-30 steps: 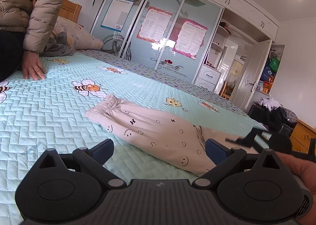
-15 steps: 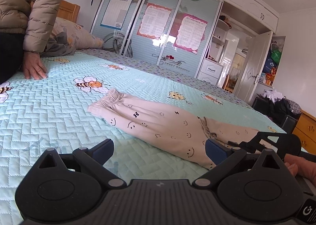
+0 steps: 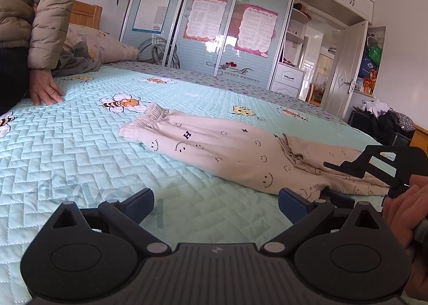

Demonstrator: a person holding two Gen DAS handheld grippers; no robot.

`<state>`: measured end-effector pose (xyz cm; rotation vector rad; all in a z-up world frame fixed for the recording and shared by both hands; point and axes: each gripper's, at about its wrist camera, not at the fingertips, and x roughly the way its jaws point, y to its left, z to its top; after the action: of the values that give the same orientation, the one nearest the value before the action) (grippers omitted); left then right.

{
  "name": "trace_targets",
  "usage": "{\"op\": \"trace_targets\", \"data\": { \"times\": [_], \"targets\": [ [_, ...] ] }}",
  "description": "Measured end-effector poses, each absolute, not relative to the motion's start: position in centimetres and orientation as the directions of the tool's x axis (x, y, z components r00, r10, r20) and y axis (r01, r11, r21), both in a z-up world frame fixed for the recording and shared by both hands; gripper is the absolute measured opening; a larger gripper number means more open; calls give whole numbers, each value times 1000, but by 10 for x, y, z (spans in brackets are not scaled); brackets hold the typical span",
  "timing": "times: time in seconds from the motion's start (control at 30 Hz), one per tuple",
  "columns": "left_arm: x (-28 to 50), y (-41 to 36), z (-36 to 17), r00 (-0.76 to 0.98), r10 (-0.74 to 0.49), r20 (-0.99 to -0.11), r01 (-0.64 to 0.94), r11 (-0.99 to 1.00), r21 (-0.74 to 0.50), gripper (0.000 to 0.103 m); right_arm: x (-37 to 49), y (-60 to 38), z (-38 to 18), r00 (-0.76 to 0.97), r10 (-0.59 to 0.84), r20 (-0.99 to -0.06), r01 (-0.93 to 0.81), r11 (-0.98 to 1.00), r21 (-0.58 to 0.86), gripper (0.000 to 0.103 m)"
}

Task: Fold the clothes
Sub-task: 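Press the right tool along the folded pants to smooth them, then grasp the pants' waistband end with the left tool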

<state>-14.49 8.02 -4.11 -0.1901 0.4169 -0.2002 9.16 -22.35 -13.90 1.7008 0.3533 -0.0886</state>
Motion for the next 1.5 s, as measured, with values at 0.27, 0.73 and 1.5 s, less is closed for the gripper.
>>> {"op": "trace_targets", "data": {
  "times": [0.27,0.73,1.5],
  "targets": [
    [-142,80,-43,889,-239,-390,159,961,-225,99,91,-225,-139,947,193,-255,280,-115,953,30],
    [-141,81,-43,886,-243,-394,157,959,-236,99,63,-265,-117,951,177,-255,252,40,967,51],
    [2,158,-51,861,-282,-424,-255,483,-838,102,19,-322,-119,968,164,-187,170,112,979,59]
  ]
}}
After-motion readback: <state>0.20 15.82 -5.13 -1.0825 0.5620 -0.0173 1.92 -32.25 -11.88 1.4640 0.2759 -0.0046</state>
